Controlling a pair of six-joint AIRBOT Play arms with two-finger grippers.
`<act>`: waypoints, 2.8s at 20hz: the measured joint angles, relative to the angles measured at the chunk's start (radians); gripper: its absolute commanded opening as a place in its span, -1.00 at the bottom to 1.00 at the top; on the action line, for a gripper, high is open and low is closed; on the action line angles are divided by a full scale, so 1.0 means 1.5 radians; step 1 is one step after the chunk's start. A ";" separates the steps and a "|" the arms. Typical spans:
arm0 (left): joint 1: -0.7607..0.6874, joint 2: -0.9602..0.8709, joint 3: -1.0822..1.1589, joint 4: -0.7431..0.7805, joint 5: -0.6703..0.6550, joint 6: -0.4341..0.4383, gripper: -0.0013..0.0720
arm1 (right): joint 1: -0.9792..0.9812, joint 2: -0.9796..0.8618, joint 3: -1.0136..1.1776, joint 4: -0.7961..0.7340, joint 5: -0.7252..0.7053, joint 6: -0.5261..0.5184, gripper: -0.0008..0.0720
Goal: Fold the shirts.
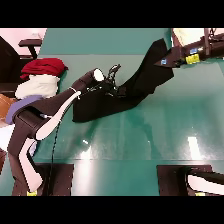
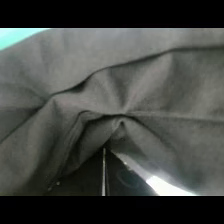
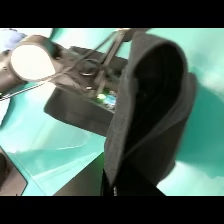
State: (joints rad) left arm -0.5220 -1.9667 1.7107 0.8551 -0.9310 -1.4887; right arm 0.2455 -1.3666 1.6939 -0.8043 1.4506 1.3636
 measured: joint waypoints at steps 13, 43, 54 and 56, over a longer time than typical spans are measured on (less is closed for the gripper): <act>0.297 0.290 0.069 0.161 -0.155 0.008 -0.90 | 0.300 -0.187 0.077 0.066 -0.162 -0.080 0.16; 0.278 0.374 0.070 0.174 -0.239 0.054 -0.91 | 0.138 -0.470 0.077 0.027 -0.098 0.005 -0.93; 0.202 0.373 0.070 0.176 -0.256 0.055 -0.90 | -0.007 -0.352 0.118 -0.101 -0.066 0.045 -0.94; 0.189 0.373 0.070 0.177 -0.257 0.056 -0.91 | -0.087 -0.291 0.075 -0.142 -0.065 0.060 -0.94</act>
State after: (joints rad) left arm -0.2379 -1.4071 1.8160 1.1206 -1.3167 -1.4052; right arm 0.1146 -1.8027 1.8061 -1.0176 1.3525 1.4540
